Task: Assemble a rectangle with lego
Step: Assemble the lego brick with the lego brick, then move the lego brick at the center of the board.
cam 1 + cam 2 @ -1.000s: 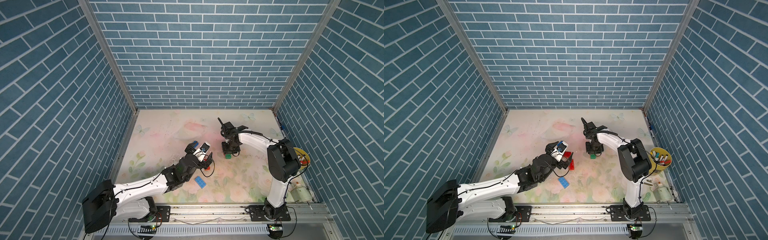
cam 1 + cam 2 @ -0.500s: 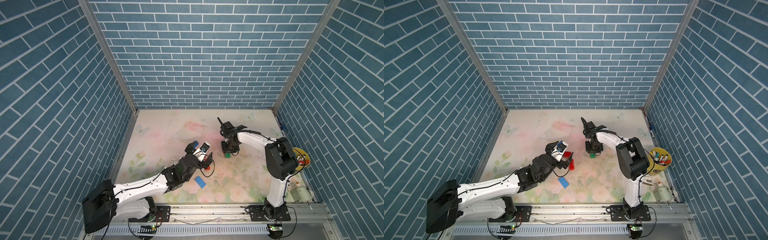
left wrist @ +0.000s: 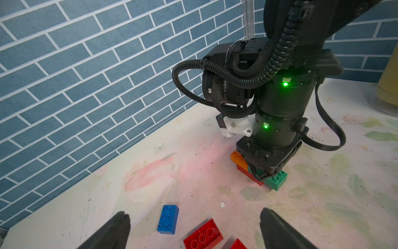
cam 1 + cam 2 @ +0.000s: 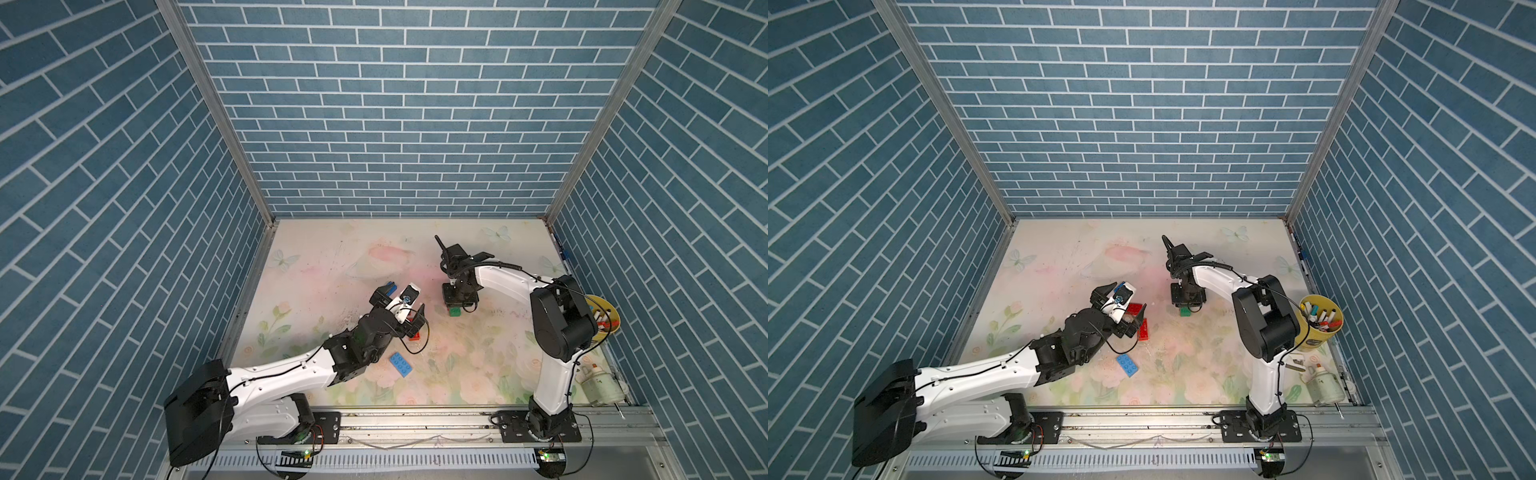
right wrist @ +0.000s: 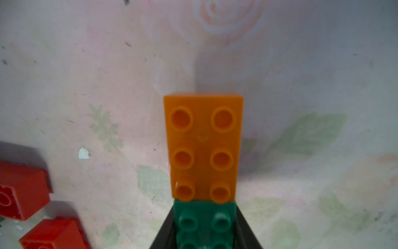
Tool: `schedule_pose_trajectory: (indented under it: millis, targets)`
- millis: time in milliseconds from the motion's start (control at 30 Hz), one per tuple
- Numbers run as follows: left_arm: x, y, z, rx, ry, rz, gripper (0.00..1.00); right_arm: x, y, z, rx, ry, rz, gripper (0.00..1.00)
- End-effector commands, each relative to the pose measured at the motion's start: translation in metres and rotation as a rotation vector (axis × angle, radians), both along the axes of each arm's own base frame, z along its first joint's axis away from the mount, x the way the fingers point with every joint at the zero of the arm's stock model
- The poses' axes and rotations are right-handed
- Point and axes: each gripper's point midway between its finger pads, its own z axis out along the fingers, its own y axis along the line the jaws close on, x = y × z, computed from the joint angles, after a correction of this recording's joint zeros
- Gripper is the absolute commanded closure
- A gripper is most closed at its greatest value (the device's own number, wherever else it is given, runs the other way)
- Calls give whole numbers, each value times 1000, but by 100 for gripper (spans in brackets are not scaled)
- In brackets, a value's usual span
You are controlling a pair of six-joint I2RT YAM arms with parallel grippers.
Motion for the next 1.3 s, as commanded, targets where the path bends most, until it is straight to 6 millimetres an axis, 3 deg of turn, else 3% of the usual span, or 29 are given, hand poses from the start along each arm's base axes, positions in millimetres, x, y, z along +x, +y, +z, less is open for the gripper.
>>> schedule_pose_trajectory:
  millis: [0,233,467,733,1033,1267]
  targets:
    - [1,4,5,-12,-17,14,0,-22,-23,-59,-101,116,26,94]
    - [0,6,12,-42,-16,20,0,-25,-25,-60,-101,120,26,94]
    - [-1,10,19,-66,-17,28,0,-14,-16,-29,-58,70,21,92]
    - [-2,13,24,-81,-14,34,0,1,-11,4,-46,6,25,64]
    - [-2,13,24,-82,-9,36,0,14,-6,21,-27,-37,30,37]
    - [-2,12,23,-81,-6,38,0,21,-3,19,-34,-39,55,44]
